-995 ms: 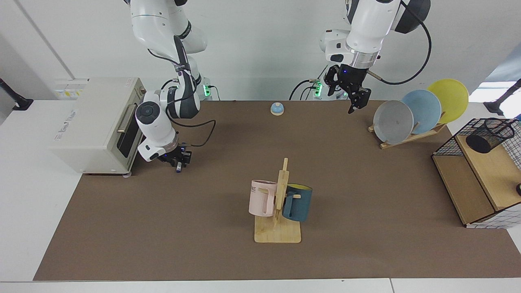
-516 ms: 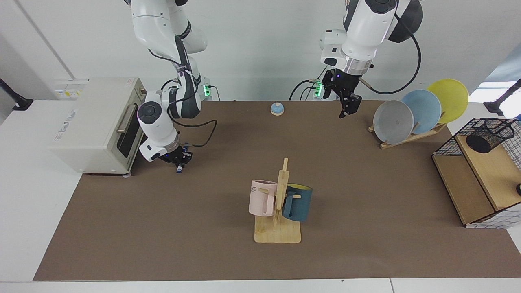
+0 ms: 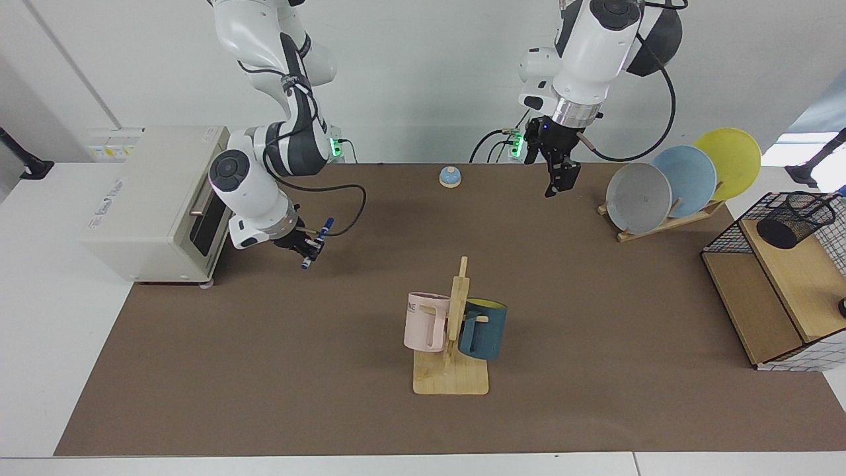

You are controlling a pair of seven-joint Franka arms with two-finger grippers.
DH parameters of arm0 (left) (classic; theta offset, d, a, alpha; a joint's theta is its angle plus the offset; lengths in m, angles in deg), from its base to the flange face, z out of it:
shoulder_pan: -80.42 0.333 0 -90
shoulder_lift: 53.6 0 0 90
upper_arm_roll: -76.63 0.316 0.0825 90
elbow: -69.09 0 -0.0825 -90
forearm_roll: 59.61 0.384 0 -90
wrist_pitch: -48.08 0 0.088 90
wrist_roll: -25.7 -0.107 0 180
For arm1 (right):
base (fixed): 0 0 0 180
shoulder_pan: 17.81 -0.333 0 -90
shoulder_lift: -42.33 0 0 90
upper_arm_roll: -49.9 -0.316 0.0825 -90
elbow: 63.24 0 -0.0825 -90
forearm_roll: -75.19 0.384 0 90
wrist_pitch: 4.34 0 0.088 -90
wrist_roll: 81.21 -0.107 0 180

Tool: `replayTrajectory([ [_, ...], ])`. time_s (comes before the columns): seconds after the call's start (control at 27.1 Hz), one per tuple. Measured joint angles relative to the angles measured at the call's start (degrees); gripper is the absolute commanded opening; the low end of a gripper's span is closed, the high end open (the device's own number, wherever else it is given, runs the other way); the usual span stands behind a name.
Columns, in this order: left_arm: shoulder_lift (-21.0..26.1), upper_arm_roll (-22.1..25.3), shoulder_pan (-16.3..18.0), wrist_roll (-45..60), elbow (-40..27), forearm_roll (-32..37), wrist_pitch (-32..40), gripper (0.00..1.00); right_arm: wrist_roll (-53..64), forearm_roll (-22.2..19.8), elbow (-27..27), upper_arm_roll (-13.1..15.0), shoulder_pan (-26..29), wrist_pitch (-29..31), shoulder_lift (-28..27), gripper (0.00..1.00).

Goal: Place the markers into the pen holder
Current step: 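Grasp the marker with the right gripper while the left gripper moves forward, then carry the marker toward the left gripper while the left gripper approaches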

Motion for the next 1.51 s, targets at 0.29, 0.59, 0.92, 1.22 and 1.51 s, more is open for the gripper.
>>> replayTrajectory([
  [0.29, -0.05, -0.02, 0.00, -3.21, 0.03, 0.00, -0.19, 1.00, -19.29, 7.44, 9.64, -0.23, -4.39, -12.07, 0.52, 0.00],
  [0.59, -0.07, -0.13, -1.33, -1.47, 1.53, 0.00, -0.70, 1.00, -40.84, 17.58, 15.06, -0.48, -10.02, -12.63, 0.39, 0.00],
  [0.92, 0.17, -1.93, -3.17, 12.02, 1.91, 0.00, -0.84, 1.00, -58.67, 24.75, 17.01, -0.60, -13.99, -7.68, -0.55, 0.00],
  [1.22, 0.33, -4.00, -4.25, 23.01, 3.14, 0.81, -0.13, 1.00, -63.85, 27.86, 17.18, -0.66, -16.71, -2.84, -0.81, 0.00],
  [1.51, 1.68, -7.76, -4.28, 29.02, 9.03, 3.90, 4.34, 1.00, -65.11, 27.89, 17.18, -0.64, -17.78, -0.72, -1.01, 0.00],
])
